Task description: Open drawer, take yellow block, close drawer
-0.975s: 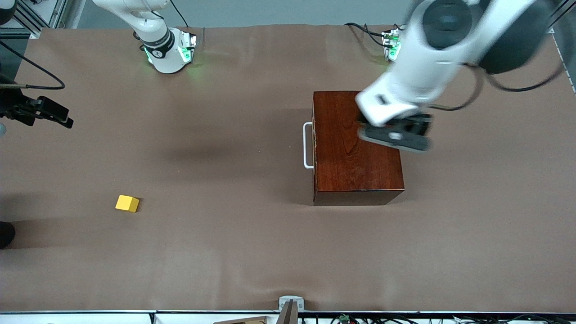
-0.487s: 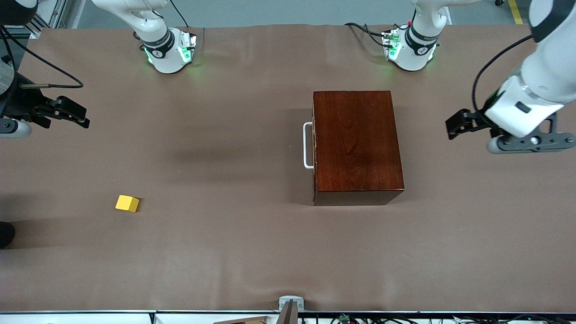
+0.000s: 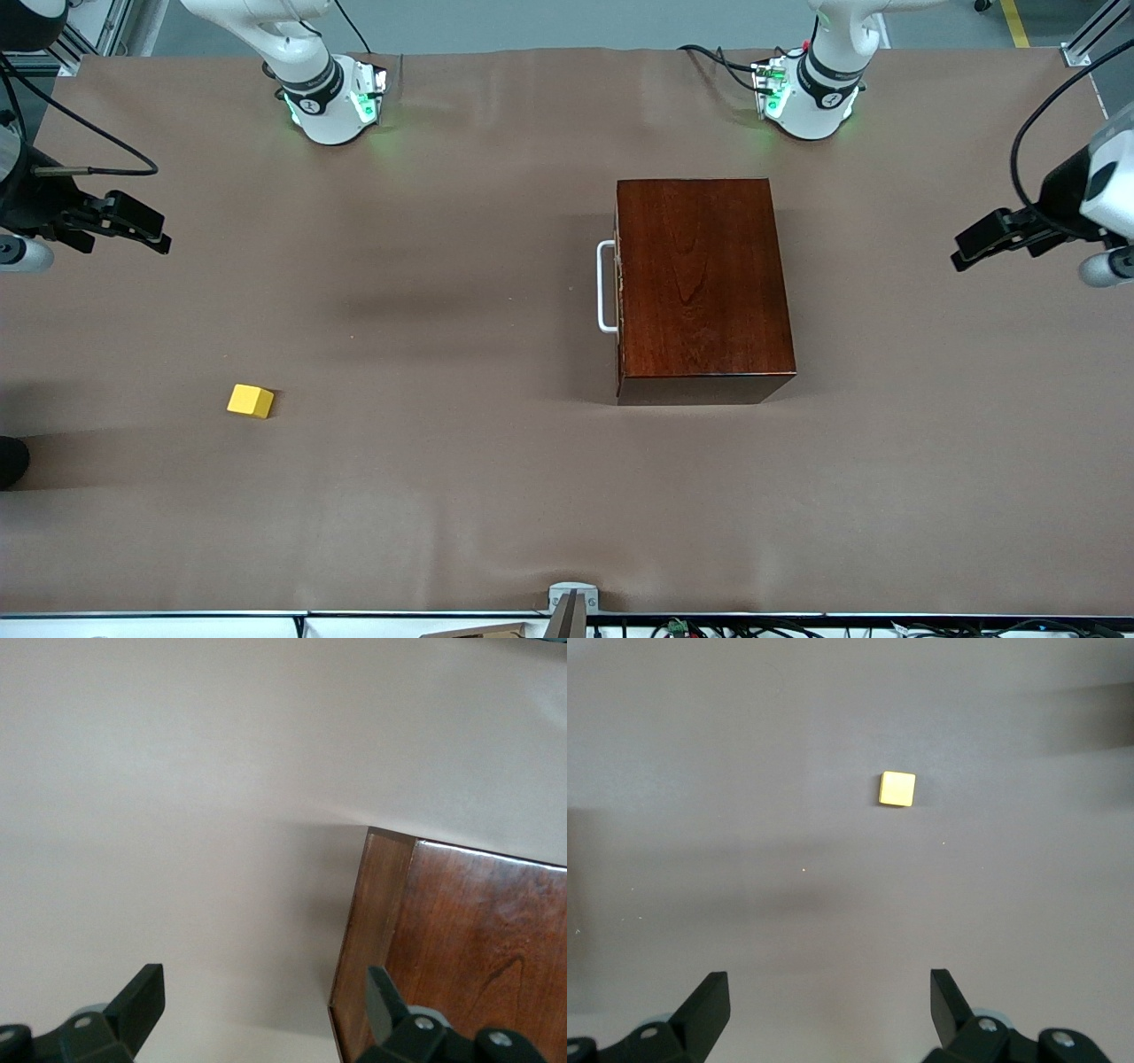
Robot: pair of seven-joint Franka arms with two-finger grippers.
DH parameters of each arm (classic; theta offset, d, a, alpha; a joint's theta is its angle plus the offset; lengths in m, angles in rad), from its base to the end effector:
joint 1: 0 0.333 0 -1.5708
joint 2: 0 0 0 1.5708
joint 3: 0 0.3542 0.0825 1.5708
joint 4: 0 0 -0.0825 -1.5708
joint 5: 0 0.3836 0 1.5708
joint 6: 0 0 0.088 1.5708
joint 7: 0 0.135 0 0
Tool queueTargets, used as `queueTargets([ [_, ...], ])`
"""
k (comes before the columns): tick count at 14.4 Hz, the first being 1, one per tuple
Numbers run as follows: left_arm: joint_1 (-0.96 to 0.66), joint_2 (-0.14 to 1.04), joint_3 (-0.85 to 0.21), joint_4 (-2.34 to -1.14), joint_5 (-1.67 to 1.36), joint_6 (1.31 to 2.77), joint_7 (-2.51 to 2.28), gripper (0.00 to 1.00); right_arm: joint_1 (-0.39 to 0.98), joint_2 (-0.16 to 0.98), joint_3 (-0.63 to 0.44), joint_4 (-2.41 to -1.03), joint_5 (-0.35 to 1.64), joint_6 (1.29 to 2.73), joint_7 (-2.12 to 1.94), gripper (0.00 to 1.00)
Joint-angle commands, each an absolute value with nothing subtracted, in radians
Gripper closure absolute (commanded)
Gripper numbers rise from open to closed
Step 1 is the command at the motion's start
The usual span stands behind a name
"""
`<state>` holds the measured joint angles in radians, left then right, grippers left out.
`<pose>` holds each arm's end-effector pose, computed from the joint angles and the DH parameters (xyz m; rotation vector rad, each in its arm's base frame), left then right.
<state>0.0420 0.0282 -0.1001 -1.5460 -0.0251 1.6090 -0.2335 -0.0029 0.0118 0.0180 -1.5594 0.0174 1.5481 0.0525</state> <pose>0.5678 -0.0355 0.6342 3.0965 0.2732 0.0474 0.5551 0.0107 0.6316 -3.1240 0.0581 0.0370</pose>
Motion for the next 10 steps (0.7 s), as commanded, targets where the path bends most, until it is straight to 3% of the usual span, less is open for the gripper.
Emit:
queueTargets([
  [1, 0.044, -0.003, -0.095, -1.580, -0.046, 1.631, -0.169, 0.00, -0.011, 0.012, 0.018, -1.551, 0.021, 1.546, 0.064, 0.00],
  [10, 0.048, -0.003, -0.097, -1.580, -0.037, 1.631, -0.124, 0.00, -0.011, 0.012, 0.017, -1.551, 0.020, 1.546, 0.064, 0.00],
])
